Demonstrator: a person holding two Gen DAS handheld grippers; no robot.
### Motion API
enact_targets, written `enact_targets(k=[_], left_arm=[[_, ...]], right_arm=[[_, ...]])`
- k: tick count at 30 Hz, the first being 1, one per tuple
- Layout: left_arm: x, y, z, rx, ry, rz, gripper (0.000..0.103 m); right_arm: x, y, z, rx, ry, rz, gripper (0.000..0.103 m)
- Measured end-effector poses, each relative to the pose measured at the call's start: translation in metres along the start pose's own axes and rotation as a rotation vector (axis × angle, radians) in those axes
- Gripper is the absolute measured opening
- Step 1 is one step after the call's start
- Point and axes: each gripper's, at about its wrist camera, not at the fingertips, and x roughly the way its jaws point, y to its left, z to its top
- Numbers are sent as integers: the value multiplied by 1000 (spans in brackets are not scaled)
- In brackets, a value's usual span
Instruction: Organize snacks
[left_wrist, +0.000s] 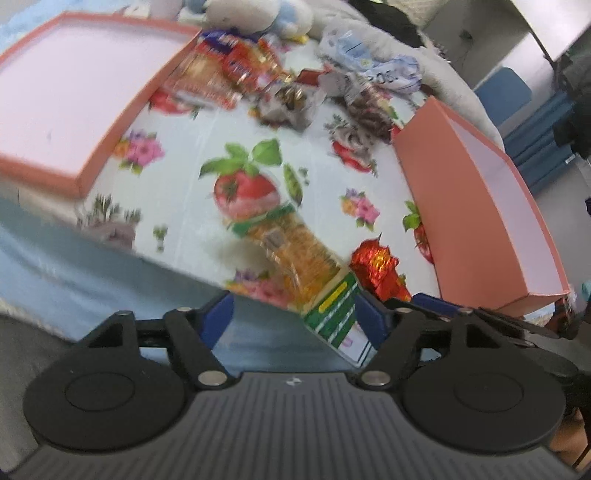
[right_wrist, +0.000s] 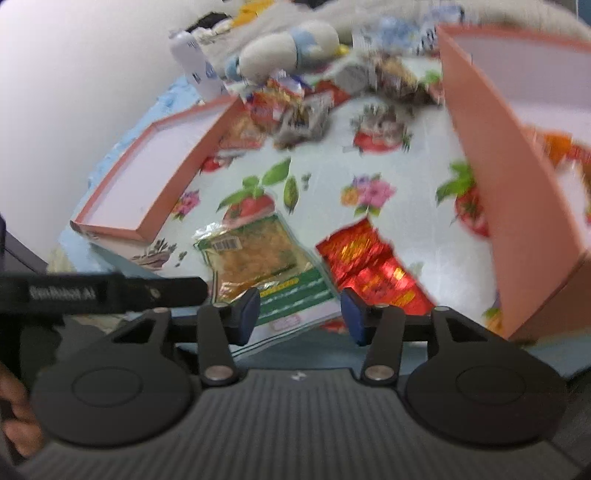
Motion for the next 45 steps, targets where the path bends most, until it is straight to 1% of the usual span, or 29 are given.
enact_targets(k=[2, 4, 5, 6, 8, 12, 15, 16, 18, 22, 25, 28, 31, 33, 34, 40, 43, 44, 45], left_arm=[[0, -4, 10, 40, -3, 16, 83], [1, -8, 18, 74, -4, 21, 83], [2, -10, 21, 92, -4, 22, 85], [4, -11, 25, 117, -1, 28, 87], [10, -14, 29, 162, 8, 55, 87], [30, -13, 40, 245, 57, 59, 88], [47, -14, 47, 327, 89, 49, 93], [52, -15, 50, 348, 94, 62, 93], [63, -13, 56, 373, 99, 80, 93], [84, -10, 64, 424, 147, 59, 93], [97, -10, 62, 481, 169, 69, 93], [104, -9, 61, 502, 177, 44, 93], [106, -11, 60, 523, 173, 33, 92], [108, -13, 60, 526, 173, 31, 91], [108, -14, 61, 528, 174, 30, 90], [107, -19, 60, 520, 180, 27, 78], [104, -21, 60, 495, 182, 13, 62], [103, -21, 59, 479, 183, -3, 50], [102, -22, 58, 459, 185, -19, 41]], right_arm=[[2, -2, 4, -28, -10, -24, 53], [6, -6, 8, -39, -10, -38, 56], [8, -8, 10, -47, -15, -49, 60], [10, -10, 11, -54, -20, -59, 66], [15, -14, 13, -68, -20, -75, 71], [30, -19, 15, -103, 5, -84, 71], [40, -19, 15, -147, 31, -83, 71], [43, -19, 15, -160, 34, -89, 71], [49, -20, 16, -182, 36, -98, 71], [58, -20, 19, -220, 40, -105, 71], [65, -21, 19, -227, 59, -106, 70], [69, -21, 17, -241, 60, -107, 70], [70, -20, 16, -258, 56, -122, 64], [71, -19, 18, -259, 52, -132, 55], [72, -19, 19, -260, 55, -134, 55], [76, -15, 20, -274, 58, -149, 55], [75, -15, 21, -252, 55, -153, 54], [74, -15, 21, -245, 52, -154, 54], [73, -14, 21, -239, 50, -156, 54]])
